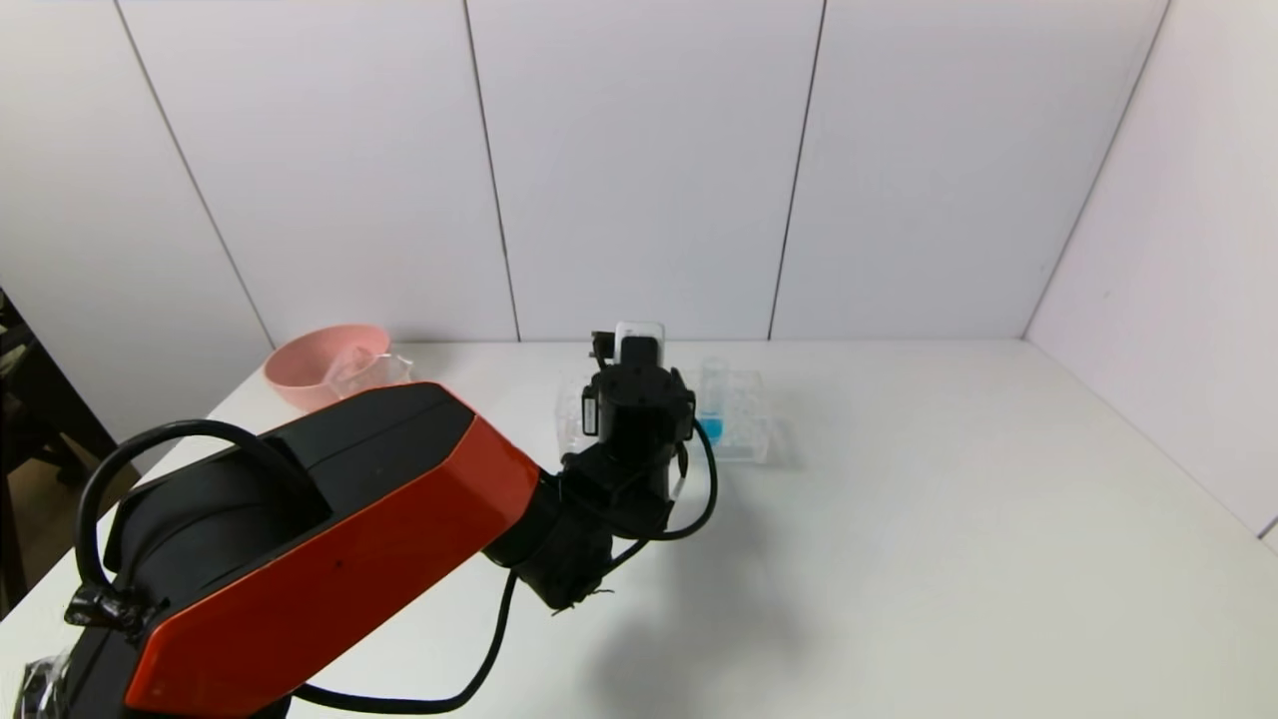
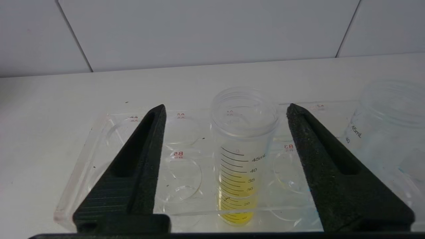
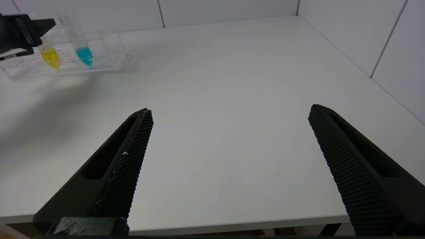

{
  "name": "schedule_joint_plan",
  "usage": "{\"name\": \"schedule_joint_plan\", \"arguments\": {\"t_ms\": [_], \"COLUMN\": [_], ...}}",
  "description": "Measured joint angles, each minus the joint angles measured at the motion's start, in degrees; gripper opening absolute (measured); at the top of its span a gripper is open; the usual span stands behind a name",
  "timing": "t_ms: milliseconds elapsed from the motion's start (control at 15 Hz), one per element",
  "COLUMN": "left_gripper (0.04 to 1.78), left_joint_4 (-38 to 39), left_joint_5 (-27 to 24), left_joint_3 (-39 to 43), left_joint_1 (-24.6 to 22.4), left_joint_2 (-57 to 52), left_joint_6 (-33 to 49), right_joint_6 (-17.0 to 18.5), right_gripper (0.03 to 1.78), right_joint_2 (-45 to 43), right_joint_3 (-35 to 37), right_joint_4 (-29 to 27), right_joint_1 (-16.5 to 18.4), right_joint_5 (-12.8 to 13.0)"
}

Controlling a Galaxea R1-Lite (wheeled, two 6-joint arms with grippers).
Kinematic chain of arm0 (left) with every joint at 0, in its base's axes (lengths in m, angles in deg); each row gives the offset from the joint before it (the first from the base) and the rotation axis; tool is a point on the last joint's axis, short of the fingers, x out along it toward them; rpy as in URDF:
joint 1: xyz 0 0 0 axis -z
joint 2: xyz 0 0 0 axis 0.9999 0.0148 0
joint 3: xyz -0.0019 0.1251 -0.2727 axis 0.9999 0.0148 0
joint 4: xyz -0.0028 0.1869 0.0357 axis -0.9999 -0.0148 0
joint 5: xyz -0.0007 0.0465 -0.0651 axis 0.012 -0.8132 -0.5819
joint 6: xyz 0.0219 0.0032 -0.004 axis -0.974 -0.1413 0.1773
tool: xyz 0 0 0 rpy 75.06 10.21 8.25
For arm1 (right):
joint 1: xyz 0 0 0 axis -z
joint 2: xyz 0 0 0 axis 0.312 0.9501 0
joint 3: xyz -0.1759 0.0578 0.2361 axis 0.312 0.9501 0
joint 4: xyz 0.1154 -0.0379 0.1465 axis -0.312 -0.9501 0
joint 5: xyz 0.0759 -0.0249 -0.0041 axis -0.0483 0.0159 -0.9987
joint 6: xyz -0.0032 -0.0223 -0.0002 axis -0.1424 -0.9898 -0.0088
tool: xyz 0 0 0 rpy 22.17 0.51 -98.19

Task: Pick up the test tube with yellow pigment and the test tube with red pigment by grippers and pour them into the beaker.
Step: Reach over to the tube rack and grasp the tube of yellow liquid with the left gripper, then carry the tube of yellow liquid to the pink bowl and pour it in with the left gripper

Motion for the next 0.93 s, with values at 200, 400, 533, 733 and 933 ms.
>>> {"name": "schedule_joint_plan", "arguments": {"t_ms": [200,400,533,733,933], "left_gripper": [0.59,0.45,0.45,0.45,0.46], "left_joint_4": [0.22,0.29,0.29,0.13,0.13], "left_joint_5": [-0.09,-0.15,-0.06,-0.06,-0.04], "left_joint_3": [-1.16,-1.39,-1.44,-1.61,-2.01], "left_joint_1": [-0.38,-0.52,-0.55,-0.55,-0.29], "left_joint_2": [0.72,0.99,1.05,0.94,-0.28], "left_joint_6": [0.0,0.0,0.0,-0.3,-2.24], "right_joint_6": [0.0,0.0,0.0,0.0,-0.02], "right_gripper": [1.71,1.71,1.71,1.71,1.71], "right_joint_2": [-0.01,-0.01,-0.01,-0.01,0.0], "right_joint_3": [0.0,0.0,0.0,0.0,0.0], "right_joint_4": [0.0,0.0,-0.02,-0.02,0.0], "right_joint_1": [0.0,0.0,0.0,0.0,0.0], "right_joint_5": [0.0,0.02,0.02,0.02,0.02]}}
